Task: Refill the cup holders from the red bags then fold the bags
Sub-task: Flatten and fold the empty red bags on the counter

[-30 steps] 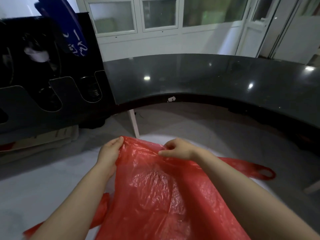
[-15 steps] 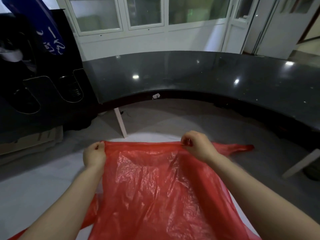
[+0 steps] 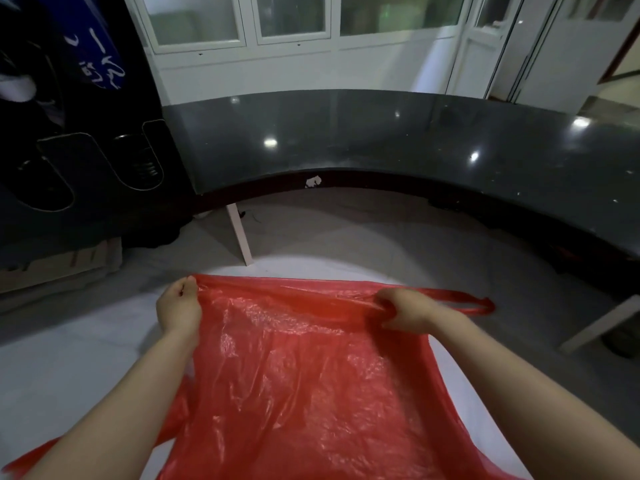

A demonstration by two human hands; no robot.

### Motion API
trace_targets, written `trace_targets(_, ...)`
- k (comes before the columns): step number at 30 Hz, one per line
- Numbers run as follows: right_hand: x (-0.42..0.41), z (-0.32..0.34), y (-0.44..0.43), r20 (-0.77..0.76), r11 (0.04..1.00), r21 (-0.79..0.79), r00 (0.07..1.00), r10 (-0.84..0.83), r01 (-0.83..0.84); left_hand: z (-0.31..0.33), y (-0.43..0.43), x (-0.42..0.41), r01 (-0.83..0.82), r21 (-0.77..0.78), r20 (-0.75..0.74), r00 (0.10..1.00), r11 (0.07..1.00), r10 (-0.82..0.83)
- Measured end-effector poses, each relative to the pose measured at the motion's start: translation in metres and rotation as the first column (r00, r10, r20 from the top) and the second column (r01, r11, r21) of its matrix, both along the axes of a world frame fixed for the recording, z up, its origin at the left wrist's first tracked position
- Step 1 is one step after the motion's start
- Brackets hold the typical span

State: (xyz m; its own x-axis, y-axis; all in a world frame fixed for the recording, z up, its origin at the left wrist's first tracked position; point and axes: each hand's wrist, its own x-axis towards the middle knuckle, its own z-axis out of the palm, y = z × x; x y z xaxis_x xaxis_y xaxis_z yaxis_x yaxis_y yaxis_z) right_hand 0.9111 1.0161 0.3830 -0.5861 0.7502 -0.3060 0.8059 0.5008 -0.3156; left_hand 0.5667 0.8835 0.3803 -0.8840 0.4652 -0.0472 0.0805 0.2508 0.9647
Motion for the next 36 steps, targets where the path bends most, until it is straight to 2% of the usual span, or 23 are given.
trace_targets(2,0.003,-0.001,0.002,0.040,0.999,0.050,0.999,-0.007,0.005,-0.002,0.000,-0.001,-0.010,-0.003,0.002,1.000,1.000,0.010)
trace_targets(5,0.009,0.000,0.006,0.046,0.997,0.038,0.997,-0.065,0.064,-0.006,0.001,-0.002,-0.009,-0.009,-0.017,1.000,1.000,0.009)
trace_targets(10,0.025,0.002,0.015,0.062,0.988,0.023,0.986,-0.153,0.152,-0.013,-0.002,-0.009,0.030,-0.124,-0.191,0.980,0.992,-0.053)
trace_targets(15,0.044,-0.001,0.022,-0.060,0.965,0.014,0.963,-0.262,0.263,-0.012,-0.010,-0.001,0.072,-0.254,-0.348,0.924,0.965,-0.161)
trace_targets(17,0.044,-0.003,0.025,-0.051,0.967,0.045,0.967,-0.248,0.250,-0.010,-0.013,0.010,0.143,-0.333,-0.482,0.823,0.932,-0.299)
trace_targets(21,0.038,-0.008,0.028,-0.013,0.975,0.095,0.979,-0.202,0.202,-0.016,-0.010,0.035,0.238,-0.530,-0.650,0.503,0.814,-0.570)
trace_targets(22,0.036,-0.010,0.028,-0.013,0.975,0.099,0.980,-0.198,0.198,-0.018,-0.007,0.038,0.241,-0.574,-0.637,0.468,0.783,-0.612)
trace_targets(25,0.035,-0.015,0.029,0.006,0.974,0.119,0.981,-0.194,0.192,-0.035,-0.001,0.039,0.271,-0.734,-0.467,0.465,0.623,-0.752)
trace_targets(28,0.037,-0.022,0.032,0.069,0.966,0.190,0.979,-0.193,0.177,-0.058,-0.002,0.033,0.210,-0.849,-0.352,0.461,0.485,-0.815)
trace_targets(31,0.042,-0.026,0.038,0.124,0.956,0.241,0.972,-0.199,0.165,-0.073,-0.006,0.027,0.199,-0.881,-0.294,0.480,0.429,-0.827)
trace_targets(36,0.047,-0.033,0.040,0.111,0.932,0.302,0.963,-0.246,0.203,-0.076,-0.007,0.017,0.228,-0.878,-0.283,0.460,0.421,-0.841)
